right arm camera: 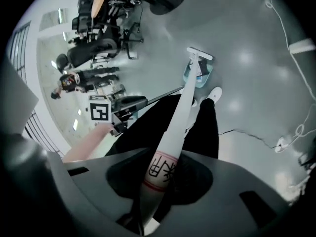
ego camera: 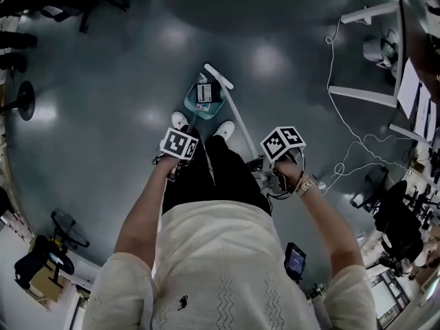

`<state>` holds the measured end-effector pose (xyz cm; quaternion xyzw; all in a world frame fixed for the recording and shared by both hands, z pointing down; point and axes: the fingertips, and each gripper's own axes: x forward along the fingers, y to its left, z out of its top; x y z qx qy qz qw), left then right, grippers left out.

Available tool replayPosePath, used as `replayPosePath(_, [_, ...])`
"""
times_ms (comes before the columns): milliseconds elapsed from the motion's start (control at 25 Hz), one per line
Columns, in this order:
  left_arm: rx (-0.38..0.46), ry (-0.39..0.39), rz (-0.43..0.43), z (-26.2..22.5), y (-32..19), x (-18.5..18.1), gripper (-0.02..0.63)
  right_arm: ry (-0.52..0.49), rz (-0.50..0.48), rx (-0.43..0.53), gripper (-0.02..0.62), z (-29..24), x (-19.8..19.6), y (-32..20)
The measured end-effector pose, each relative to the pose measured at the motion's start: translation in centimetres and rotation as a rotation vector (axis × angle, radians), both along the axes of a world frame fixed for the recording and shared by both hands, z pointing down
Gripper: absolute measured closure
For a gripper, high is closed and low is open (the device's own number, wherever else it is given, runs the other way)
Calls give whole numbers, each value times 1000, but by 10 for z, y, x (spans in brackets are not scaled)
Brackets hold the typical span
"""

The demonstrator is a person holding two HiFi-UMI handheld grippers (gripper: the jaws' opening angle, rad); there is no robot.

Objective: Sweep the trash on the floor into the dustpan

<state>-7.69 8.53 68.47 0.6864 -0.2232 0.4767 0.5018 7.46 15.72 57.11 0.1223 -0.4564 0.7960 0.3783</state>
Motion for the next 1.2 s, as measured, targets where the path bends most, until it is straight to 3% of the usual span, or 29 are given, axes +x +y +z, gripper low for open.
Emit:
replayPosePath(120, [-2, -1, -13, 0, 2, 0, 528, 93, -154, 62, 491, 21, 14, -6])
replayPosePath(360, [-8, 4, -34, 0, 6, 3, 528, 196, -286, 74, 491, 73, 6, -18])
replayPosePath(640, [-9, -4, -36, 1, 11, 2, 526, 140, -391, -9, 492, 66, 10, 56])
replayPosePath(840, [-18, -4, -50, 0, 7, 0, 526, 94, -327, -27, 492, 57, 11, 77])
replayPosePath(1080, [-18, -14, -44, -1, 6, 1, 526, 8, -62, -7, 492, 35, 0, 47])
replayPosePath(1200, [-18, -20, -27, 0, 6, 3, 528, 25, -67, 31, 491, 32, 4, 47])
